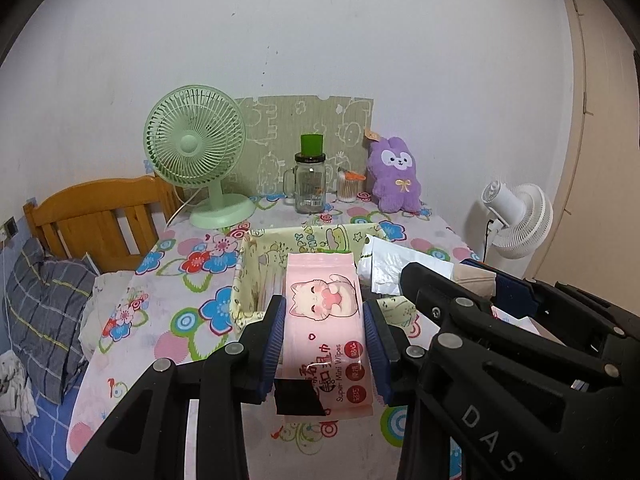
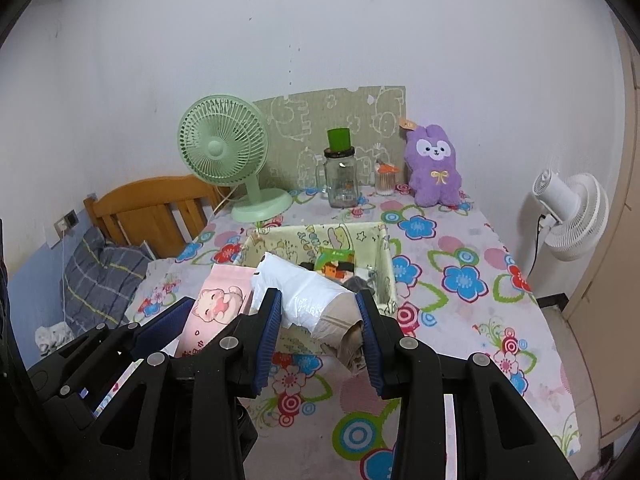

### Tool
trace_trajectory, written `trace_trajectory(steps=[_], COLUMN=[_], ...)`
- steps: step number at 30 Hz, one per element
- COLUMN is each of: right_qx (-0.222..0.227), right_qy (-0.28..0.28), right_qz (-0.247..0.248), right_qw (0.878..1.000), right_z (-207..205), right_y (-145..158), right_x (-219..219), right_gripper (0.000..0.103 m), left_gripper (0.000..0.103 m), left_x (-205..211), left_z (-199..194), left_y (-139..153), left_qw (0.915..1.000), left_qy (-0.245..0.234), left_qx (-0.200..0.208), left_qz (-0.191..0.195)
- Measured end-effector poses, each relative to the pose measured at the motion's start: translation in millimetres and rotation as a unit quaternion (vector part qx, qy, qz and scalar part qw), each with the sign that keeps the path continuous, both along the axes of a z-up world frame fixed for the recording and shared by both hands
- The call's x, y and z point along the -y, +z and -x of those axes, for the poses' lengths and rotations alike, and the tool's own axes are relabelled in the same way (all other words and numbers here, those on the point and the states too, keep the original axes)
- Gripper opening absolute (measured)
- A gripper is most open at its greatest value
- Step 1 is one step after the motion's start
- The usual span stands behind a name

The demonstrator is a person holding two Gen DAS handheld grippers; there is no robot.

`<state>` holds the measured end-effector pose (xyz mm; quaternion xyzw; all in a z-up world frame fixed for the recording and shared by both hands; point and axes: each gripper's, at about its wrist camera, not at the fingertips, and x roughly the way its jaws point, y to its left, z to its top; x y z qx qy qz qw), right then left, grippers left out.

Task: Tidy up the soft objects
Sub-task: 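Lift and carry the pink packet and white roll over the basket with both tools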

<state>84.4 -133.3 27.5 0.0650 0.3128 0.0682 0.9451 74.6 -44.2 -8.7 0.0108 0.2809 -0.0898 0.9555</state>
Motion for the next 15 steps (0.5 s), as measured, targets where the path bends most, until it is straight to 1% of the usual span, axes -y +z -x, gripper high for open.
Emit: trace_trajectory(steps=[15], right_qx=[0.006], right_qy=[-0.005], right_qz=[-0.001], right_qw=[1.0], right_z=[-28.8], right_y=[5.6], right_x=[6.5], right_gripper=[0.041], left_gripper=[0.039], left_x=[4.5], left_z=[-25.0], left_y=[6.0], left_qw=[1.0], left_qy=[-0.001], left_qx=[0.006], left_qz=[0.002])
